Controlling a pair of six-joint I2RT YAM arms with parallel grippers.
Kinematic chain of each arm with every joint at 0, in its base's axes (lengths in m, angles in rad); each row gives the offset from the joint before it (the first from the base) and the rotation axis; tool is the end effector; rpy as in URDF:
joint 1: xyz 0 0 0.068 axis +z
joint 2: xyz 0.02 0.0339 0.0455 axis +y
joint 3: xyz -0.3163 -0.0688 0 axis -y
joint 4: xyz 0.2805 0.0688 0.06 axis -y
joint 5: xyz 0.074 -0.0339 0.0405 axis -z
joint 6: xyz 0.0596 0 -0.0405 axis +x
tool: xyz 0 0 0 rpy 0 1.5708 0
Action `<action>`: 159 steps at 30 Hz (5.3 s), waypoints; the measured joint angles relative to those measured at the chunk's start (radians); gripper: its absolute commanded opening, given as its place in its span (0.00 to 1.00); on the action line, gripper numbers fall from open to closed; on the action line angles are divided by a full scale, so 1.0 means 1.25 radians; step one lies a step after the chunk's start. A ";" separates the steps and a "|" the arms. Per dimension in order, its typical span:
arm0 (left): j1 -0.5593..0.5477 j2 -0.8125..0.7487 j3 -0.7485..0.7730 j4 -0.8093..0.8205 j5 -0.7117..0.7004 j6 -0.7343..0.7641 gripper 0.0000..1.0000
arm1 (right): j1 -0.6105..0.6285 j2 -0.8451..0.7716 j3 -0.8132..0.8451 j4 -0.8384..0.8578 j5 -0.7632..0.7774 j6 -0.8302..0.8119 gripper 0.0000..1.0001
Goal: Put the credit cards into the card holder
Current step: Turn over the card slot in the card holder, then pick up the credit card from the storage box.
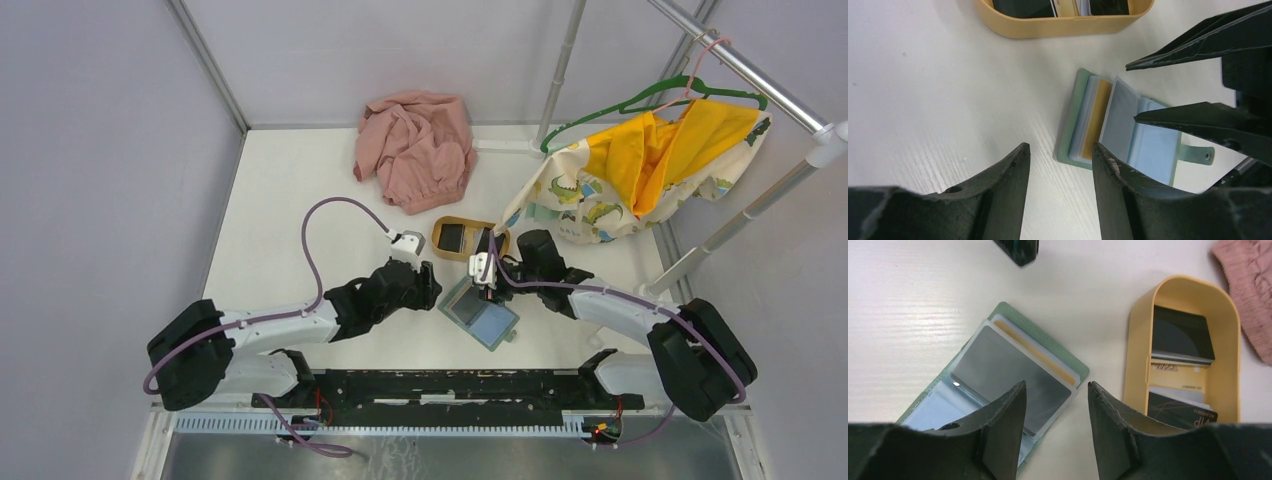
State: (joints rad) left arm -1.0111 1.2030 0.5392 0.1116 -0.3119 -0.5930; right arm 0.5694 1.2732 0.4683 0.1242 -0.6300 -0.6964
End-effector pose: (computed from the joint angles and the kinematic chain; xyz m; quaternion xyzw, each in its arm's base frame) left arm 0.1618 -0.2237 0.2145 0.1049 0.8594 -0.2519 0.4323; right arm 0.1999 0.1697 0.1784 -0.6151 0.6131 0.2531 0.4262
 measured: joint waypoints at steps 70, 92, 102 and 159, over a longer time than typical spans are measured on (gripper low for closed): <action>-0.001 -0.014 -0.111 0.216 0.220 -0.002 0.34 | -0.130 -0.056 0.070 -0.196 -0.156 -0.041 0.46; 0.190 0.027 -0.020 0.333 -0.011 0.126 0.91 | -0.140 -0.007 0.356 -0.209 -0.111 -0.036 0.55; 0.284 0.188 0.068 0.428 0.151 0.164 0.98 | -0.139 0.147 0.421 -0.062 -0.089 0.216 0.58; 0.284 0.432 0.160 0.369 0.196 0.166 0.38 | -0.132 0.463 0.346 0.168 0.164 1.144 0.55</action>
State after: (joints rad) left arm -0.6556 1.7424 0.7387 0.5728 -0.0673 -0.3855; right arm 0.4038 1.8515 0.9005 0.3347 -0.4255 0.7334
